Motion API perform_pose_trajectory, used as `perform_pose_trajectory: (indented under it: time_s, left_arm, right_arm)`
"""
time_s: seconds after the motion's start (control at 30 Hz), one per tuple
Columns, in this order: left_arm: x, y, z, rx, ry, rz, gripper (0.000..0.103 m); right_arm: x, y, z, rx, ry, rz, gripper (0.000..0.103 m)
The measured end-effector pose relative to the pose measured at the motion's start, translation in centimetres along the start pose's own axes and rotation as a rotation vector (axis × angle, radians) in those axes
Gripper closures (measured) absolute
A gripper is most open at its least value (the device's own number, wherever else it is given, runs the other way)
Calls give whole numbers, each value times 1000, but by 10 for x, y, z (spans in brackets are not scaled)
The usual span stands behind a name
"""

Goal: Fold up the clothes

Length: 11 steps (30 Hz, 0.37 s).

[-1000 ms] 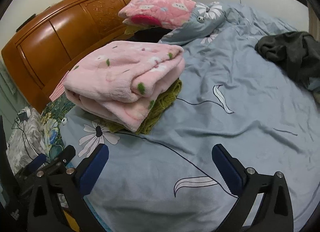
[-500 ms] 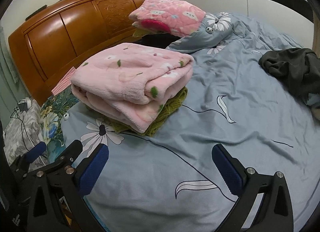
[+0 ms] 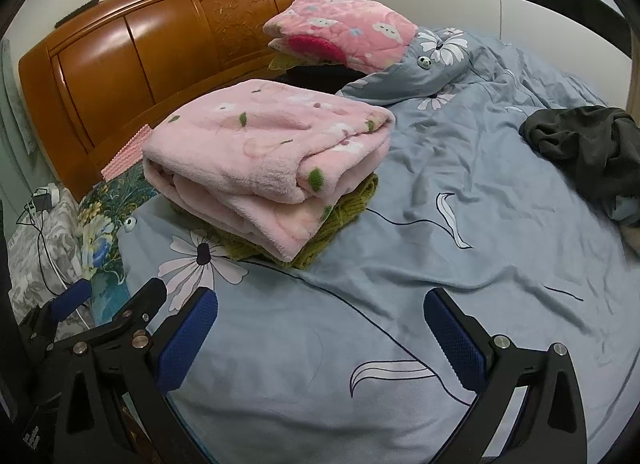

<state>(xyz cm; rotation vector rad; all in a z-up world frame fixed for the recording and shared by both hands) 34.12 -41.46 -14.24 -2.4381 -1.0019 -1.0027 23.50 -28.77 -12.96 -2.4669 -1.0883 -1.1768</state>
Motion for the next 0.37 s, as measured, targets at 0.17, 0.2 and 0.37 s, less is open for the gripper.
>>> perform_pose_trajectory:
  time_s: [0.17,0.2,0.37]
  left_arm:
    - [-3,-3,-1,0,9,8,0]
    - [-3,-3,-2,-1,10,9,0]
    - [-4,-4,-4,-9,9,-3,0]
  right_arm:
    - [0,-1,1,-5,6,2,0]
    - [-1,-2,1,-5,7,2,0]
    - [-2,-2,2,-4,13,5,0]
Point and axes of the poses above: each gripper's, at about its wrist camera, not at the fingertips, and x roughly against the way its jaws point, y to its left, z to its underside, the point moved 8 cm from there along -x, roughly the way its jaws point, and after that the axes turned 1 degree about y, right-handed, at the moved point
